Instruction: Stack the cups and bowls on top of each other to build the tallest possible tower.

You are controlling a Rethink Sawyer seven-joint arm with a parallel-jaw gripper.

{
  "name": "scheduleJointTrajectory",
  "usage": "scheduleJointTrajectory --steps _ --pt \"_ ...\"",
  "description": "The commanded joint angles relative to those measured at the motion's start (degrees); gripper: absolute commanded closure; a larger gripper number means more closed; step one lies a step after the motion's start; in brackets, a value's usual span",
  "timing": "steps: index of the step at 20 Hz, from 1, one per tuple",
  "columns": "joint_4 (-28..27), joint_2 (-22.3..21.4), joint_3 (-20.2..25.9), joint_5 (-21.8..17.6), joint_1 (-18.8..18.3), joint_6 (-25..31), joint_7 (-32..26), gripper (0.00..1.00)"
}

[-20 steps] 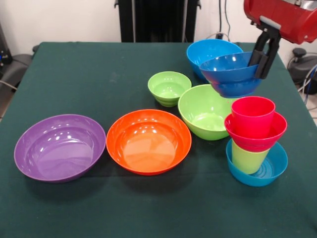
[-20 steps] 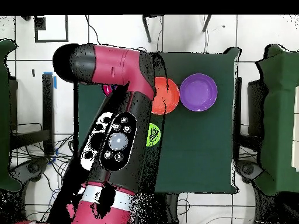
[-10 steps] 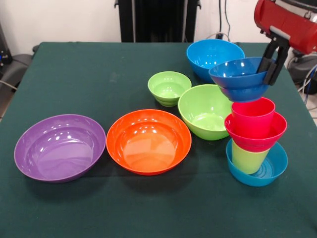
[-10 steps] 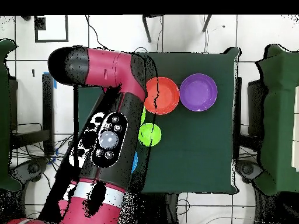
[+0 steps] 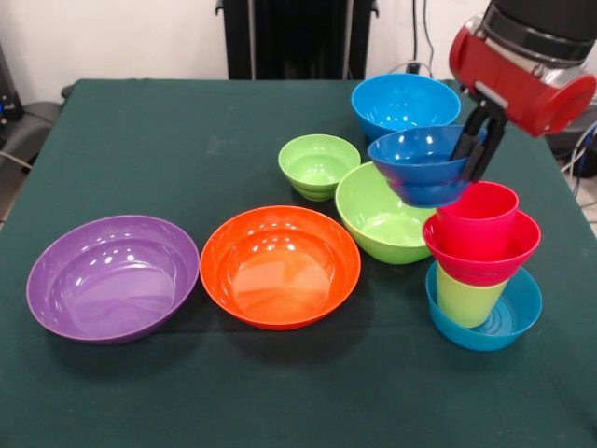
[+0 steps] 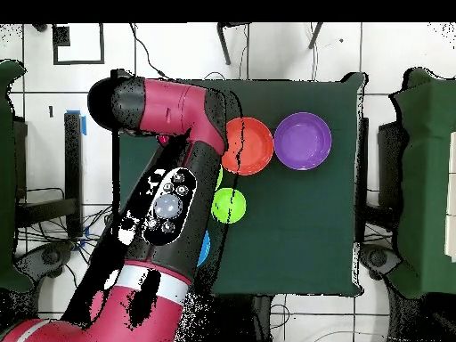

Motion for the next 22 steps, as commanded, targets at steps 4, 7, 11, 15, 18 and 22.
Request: scheduleJointTrajectory --steps 4,7,11,15,18,22 --pt "-0.52 2.63 2.58 1.98 0.89 2.07 13.86 1.0" --pt "-0.59 2.71 2.45 2.61 1.14 2.27 13.67 1.0" --pt "-0.43 2.68 2.25 3.22 1.28 2.38 13.35 1.0" --pt "0.13 2.32 1.9 3.77 1.56 3.14 12.9 1.0" --pt "0.68 1.85 1.67 3.91 1.7 3.89 12.29 1.0" --pt "1.14 1.65 1.57 4.11 1.78 3.63 11.76 1.0"
